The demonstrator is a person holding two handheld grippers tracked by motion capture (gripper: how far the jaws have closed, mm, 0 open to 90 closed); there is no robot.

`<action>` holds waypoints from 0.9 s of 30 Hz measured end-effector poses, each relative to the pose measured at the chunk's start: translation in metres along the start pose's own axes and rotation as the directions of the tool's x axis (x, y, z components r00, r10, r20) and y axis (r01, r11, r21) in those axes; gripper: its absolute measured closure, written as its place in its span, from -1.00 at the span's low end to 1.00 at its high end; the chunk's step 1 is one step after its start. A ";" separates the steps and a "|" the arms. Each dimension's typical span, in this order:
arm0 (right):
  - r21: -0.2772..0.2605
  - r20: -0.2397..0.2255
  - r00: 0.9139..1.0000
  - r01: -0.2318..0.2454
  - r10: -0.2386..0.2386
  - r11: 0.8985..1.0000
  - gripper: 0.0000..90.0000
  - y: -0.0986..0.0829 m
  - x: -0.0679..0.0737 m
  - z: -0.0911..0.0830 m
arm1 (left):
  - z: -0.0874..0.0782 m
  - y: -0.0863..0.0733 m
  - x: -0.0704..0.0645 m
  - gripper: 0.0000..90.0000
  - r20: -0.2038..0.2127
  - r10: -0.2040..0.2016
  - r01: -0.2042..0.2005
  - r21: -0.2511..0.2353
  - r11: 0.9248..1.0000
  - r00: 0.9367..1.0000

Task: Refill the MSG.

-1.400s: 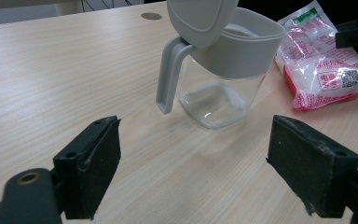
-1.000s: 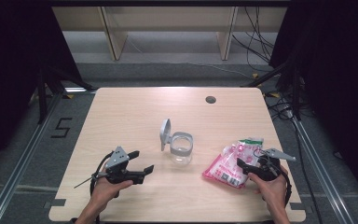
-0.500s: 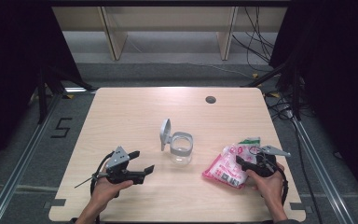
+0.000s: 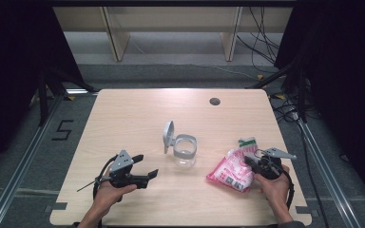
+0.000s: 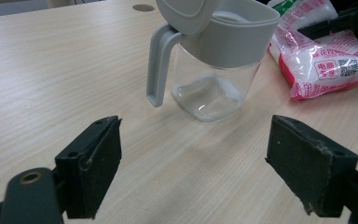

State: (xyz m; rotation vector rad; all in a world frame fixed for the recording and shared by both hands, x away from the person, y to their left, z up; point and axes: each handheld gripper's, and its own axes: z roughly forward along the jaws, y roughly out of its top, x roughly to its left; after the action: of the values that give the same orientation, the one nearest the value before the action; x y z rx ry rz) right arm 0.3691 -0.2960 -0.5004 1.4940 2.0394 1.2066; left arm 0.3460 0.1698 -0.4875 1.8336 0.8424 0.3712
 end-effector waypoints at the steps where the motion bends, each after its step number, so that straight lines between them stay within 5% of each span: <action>1: -0.011 0.000 0.999 0.044 -0.044 0.999 1.00 0.001 -0.002 0.000 | 0.000 0.000 0.000 -0.62 -0.001 -0.001 0.001 -0.001 1.000 1.000; 4: -0.024 -0.002 1.000 0.022 -0.022 0.999 1.00 0.002 0.004 -0.002 | 0.000 -0.001 0.000 -0.62 0.001 0.001 -0.001 0.004 1.000 1.000; 5: -0.045 0.000 0.997 0.071 -0.071 0.996 1.00 0.004 0.002 -0.003 | 0.000 0.000 0.000 -0.62 0.002 0.000 0.000 0.001 1.000 1.000; 8: -0.068 -0.010 0.998 0.065 -0.066 0.996 1.00 0.008 0.010 -0.008 | 0.001 -0.001 -0.001 -0.62 0.004 -0.007 0.007 -0.004 1.000 1.000; 12: -0.125 -0.024 0.990 0.138 -0.142 0.982 1.00 0.014 0.015 -0.012 | 0.002 -0.002 -0.002 -0.62 0.003 0.000 0.000 0.007 1.000 1.000; 13: -0.106 -0.035 0.994 0.098 -0.102 0.990 1.00 0.015 0.020 -0.017 | 0.003 -0.002 -0.001 -0.62 0.013 0.001 -0.001 0.006 1.000 1.000; 15: -0.157 -0.040 0.989 0.136 -0.144 0.978 1.00 0.017 0.021 -0.016 | 0.002 -0.003 -0.003 -0.62 0.008 -0.002 0.002 0.008 1.000 1.000; 17: -0.151 -0.061 0.990 0.113 -0.123 0.982 1.00 0.019 0.027 -0.022 | 0.003 -0.003 -0.003 -0.62 0.010 0.002 -0.002 0.009 1.000 1.000; 19: -0.184 -0.064 0.985 0.146 -0.161 0.972 1.00 0.021 0.027 -0.023 | 0.004 -0.003 -0.003 -0.62 0.015 -0.001 0.000 0.011 1.000 1.000; 20: -0.185 -0.088 0.986 0.123 -0.141 0.975 1.00 0.021 0.030 -0.025 | 0.004 -0.004 -0.004 -0.62 0.010 0.002 -0.002 0.016 1.000 1.000; 21: -0.198 -0.073 0.982 0.157 -0.174 0.967 1.00 0.023 0.030 -0.024 | 0.004 -0.004 -0.005 -0.62 0.013 0.007 -0.007 0.016 1.000 1.000; 26: -0.227 -0.112 0.977 0.153 -0.182 0.962 1.00 0.028 0.040 -0.030 | 0.008 -0.006 -0.008 -0.62 0.030 0.007 -0.008 0.026 1.000 1.000; 27: -0.247 -0.110 0.972 0.174 -0.206 0.953 1.00 0.030 0.044 -0.032 | 0.008 -0.006 -0.008 -0.62 0.031 0.009 -0.010 0.023 1.000 0.999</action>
State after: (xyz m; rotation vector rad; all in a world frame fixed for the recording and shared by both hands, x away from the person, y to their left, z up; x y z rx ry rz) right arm 0.3484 -0.2678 -0.4493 1.1061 1.9866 1.4451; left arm 0.3426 0.1598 -0.4955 1.8605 0.8202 0.3395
